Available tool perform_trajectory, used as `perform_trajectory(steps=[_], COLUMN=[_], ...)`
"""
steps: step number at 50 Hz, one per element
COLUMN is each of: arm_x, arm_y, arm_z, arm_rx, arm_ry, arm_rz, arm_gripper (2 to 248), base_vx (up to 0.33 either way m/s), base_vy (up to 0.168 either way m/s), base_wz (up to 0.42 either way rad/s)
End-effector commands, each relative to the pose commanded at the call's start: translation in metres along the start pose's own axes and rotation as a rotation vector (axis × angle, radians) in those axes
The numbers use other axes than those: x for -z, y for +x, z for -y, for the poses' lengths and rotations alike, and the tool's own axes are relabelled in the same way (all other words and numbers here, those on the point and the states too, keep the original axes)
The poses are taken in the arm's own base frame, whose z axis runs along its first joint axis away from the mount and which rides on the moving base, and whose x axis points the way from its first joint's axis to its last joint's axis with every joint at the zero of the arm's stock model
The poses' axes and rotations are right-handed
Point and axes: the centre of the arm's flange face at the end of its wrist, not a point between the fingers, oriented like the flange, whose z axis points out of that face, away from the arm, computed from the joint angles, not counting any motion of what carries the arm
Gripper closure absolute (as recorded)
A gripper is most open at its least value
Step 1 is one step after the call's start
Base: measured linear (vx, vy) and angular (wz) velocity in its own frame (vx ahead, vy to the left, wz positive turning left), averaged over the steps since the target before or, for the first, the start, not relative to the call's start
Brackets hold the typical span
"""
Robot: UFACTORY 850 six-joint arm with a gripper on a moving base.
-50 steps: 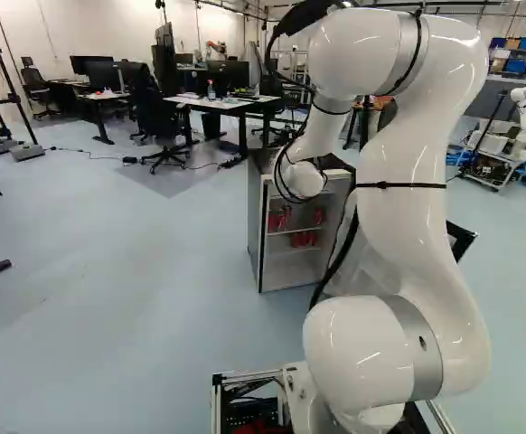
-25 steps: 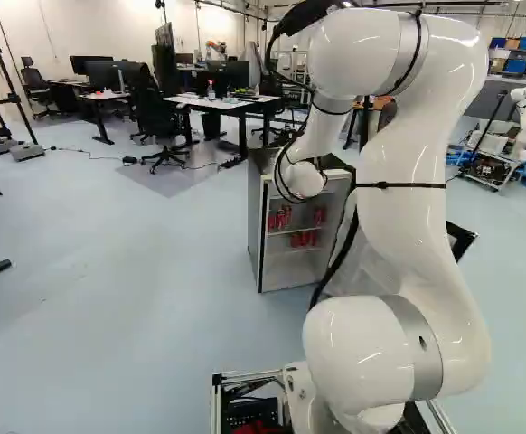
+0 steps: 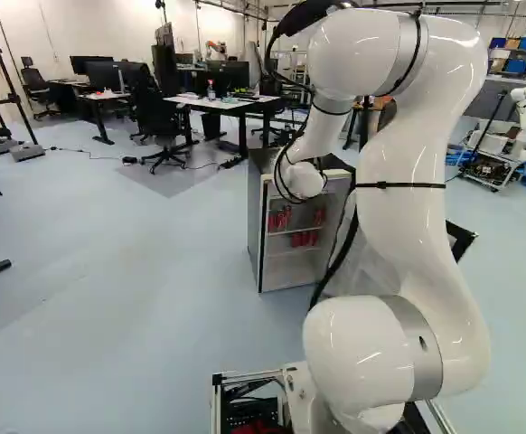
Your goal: Grab a drink from the fridge
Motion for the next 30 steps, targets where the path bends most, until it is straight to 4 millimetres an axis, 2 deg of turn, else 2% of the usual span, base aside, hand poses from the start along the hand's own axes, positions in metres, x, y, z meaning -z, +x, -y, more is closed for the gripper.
perform_trajectory(steps=[30], arm_x=[-0.0004], arm_y=[-0.0018], arm_z=[-0.0001], arm_rx=[0.000], arm_ry=[0.000], arm_rz=[0.003], arm_gripper=[151], base_vx=[0.000], base_vy=[0.000], base_wz=[0.000])
